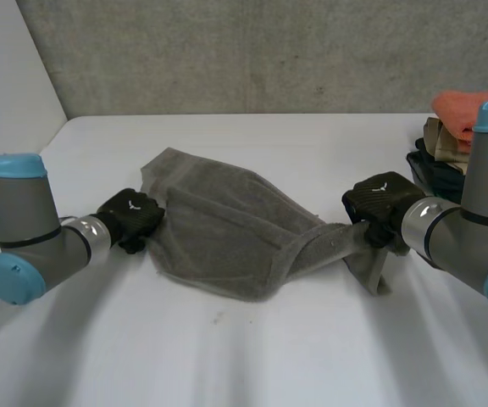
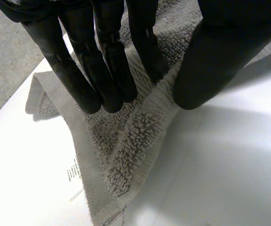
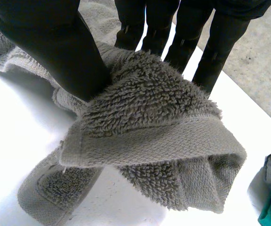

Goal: Fold the laundry.

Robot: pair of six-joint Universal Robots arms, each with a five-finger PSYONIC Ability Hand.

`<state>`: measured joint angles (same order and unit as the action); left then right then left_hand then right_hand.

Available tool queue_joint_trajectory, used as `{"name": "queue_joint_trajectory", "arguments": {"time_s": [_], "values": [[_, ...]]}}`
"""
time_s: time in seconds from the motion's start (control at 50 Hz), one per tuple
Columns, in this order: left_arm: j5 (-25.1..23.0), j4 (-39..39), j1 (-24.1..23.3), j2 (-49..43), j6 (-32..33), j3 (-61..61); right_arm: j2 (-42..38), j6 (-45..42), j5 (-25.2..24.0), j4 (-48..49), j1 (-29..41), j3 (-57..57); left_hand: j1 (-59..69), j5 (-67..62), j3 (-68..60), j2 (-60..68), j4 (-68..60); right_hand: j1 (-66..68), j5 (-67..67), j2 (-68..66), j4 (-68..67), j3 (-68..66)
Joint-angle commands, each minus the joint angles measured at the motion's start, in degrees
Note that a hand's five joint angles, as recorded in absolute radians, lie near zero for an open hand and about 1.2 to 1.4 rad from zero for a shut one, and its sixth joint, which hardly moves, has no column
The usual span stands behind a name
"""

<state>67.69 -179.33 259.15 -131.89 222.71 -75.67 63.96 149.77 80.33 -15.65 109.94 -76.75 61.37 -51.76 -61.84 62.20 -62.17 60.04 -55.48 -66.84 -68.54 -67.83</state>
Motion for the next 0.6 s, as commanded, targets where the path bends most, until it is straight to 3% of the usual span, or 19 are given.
{"name": "queue_joint_trajectory", "arguments": {"time_s": [0.02,0.16,0.26,0.34,0.46,0.6], "values": [[0.3,0.0,-0.5,-0.7,0.1,1.4,0.2,0.0,0.0,0.0,0.0,-0.1,18.6,-18.2,-18.2,17.8,-17.8,20.0,-14.5,-13.2,-11.5,-12.2],[4.3,0.9,0.6,8.5,-0.8,-1.1,3.1,-1.0,0.0,-2.5,-0.4,1.5,18.6,-18.2,-18.2,17.8,-17.8,20.0,-14.5,-13.2,-11.5,-12.2],[8.8,1.3,4.3,23.2,-2.3,-7.2,6.0,-10.2,0.3,-18.4,-3.7,5.5,18.6,-18.2,-18.2,17.8,-17.8,20.0,-14.5,-13.2,-11.5,-12.2],[9.8,4.1,5.9,28.8,-2.0,-10.2,5.2,-20.3,0.7,-31.8,-5.4,8.1,18.6,-18.2,-18.2,17.8,-17.8,20.0,-14.5,-13.2,-11.5,-12.2],[9.2,13.5,5.0,24.2,2.5,-9.5,1.3,-24.8,4.2,-36.2,-3.0,11.1,18.6,-18.2,-18.2,17.8,-17.8,20.0,-14.5,-13.2,-11.5,-12.2],[15.0,15.5,2.4,12.4,4.4,5.0,-5.4,-21.2,5.7,-25.3,-0.4,18.5,18.6,-18.2,-18.2,17.8,-17.8,20.0,-14.5,-13.2,-11.5,-12.2]]}}
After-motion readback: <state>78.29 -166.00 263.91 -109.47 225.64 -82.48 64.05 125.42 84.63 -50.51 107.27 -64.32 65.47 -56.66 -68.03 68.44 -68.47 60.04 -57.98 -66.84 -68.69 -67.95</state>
